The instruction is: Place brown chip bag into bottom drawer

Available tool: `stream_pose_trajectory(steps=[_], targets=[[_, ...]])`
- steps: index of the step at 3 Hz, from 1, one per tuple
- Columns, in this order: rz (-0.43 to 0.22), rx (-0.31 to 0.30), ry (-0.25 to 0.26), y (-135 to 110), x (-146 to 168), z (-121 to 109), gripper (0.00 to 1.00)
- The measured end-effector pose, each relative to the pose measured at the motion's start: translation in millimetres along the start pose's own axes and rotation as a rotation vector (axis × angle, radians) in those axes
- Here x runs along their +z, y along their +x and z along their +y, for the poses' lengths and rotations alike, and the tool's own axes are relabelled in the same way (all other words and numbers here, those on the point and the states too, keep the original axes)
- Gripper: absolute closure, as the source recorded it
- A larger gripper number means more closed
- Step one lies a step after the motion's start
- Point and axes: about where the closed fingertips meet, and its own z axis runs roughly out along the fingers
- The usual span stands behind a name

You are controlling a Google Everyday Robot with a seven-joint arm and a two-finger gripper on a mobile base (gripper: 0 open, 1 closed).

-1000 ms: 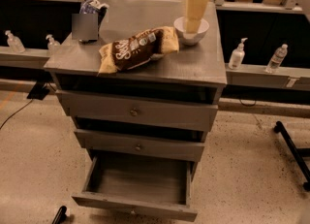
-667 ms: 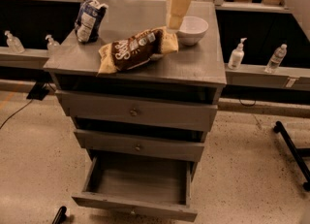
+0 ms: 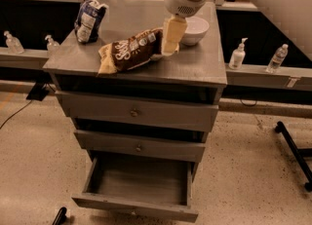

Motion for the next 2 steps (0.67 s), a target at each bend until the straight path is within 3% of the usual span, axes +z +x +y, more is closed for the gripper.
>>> stream_pose_trajectory(steps=[1, 2], targets=[[-0.040, 0.002, -0.009, 3, 26, 10, 0.00], [-0.068, -0.050, 0.012, -1, 81, 27, 0.00]])
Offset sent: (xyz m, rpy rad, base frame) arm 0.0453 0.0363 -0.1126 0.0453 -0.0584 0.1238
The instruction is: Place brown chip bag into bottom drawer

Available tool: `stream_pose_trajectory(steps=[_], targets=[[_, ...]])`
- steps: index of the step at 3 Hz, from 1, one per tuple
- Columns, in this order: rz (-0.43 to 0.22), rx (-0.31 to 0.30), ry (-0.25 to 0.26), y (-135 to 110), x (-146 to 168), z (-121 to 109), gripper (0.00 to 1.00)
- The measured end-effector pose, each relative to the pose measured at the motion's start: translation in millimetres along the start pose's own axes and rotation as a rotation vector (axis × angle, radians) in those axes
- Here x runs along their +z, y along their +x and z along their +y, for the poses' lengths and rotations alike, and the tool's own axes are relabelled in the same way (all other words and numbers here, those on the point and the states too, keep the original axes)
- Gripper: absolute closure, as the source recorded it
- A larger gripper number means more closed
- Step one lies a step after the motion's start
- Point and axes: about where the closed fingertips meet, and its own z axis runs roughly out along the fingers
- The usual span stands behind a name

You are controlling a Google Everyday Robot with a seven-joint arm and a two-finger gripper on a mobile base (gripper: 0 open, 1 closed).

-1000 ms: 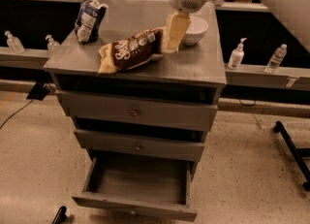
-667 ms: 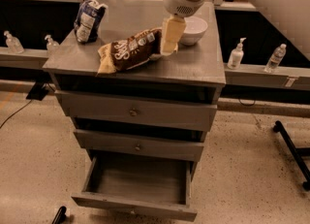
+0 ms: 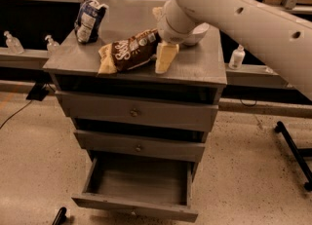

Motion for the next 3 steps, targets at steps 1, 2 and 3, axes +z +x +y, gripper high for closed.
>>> stream_pose_trajectory(steps=[1, 2, 3], targets=[[0.067, -0.045, 0.019, 9, 26, 8, 0.00], [0.140, -0.069, 0.087, 19, 40, 6, 0.25], [0.137, -0.064, 0.131, 21, 39, 2, 0.50]])
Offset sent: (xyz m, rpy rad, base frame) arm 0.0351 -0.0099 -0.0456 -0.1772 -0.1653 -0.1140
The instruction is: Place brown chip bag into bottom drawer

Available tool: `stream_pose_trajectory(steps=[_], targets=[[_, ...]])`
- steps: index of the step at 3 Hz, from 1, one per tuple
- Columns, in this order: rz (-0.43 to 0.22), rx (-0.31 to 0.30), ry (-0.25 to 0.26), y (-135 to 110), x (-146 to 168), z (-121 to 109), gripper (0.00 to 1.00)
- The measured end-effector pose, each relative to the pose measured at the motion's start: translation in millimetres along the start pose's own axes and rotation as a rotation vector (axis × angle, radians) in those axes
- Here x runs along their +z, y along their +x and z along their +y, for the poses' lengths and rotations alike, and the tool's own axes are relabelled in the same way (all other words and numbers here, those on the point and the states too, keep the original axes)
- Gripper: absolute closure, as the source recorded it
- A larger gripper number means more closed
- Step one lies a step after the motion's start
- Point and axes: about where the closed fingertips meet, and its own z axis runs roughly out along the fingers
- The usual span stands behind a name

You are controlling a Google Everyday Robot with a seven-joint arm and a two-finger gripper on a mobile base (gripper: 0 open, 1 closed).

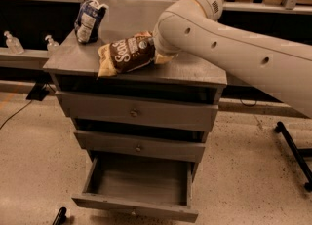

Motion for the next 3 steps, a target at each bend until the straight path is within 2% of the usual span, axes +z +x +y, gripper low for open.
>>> stream_pose_trajectory(steps=[1, 2, 3], targets=[[-0.084, 0.040, 0.059, -2, -12, -14, 0.73], [-0.222, 0.095, 0.134, -8, -36, -31, 0.95], [-0.362, 0.136, 0.220, -17, -74, -47, 1.00]])
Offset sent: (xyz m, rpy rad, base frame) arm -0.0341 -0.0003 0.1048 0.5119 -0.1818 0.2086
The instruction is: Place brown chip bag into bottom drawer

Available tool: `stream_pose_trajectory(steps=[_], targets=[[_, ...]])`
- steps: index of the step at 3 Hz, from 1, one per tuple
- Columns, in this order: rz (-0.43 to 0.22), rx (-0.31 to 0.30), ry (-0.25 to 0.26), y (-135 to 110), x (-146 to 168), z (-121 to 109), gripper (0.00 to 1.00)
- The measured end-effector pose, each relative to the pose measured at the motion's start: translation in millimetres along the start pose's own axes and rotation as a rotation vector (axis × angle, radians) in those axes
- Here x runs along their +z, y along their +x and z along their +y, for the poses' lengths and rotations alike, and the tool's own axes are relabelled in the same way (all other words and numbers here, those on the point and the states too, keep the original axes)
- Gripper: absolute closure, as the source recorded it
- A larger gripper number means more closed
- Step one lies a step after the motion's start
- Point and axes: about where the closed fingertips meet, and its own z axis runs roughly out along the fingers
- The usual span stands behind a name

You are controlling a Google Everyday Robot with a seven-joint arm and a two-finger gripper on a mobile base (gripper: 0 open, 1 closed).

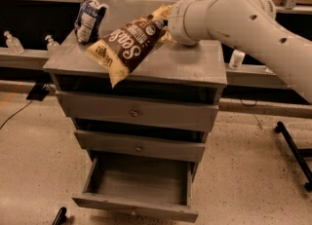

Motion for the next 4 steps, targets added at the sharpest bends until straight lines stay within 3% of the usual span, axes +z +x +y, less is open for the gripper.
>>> stream_pose_trajectory(steps=[1, 2, 3, 4], targets=[[-0.054, -0.033, 0.028, -28, -23, 0, 1.00], [0.025, -0.116, 0.022, -50, -39, 19, 1.00], [0.192, -0.240, -0.072, -44, -56, 56, 1.00], [0.367, -0.120, -0.234, -13, -65, 108, 1.00]])
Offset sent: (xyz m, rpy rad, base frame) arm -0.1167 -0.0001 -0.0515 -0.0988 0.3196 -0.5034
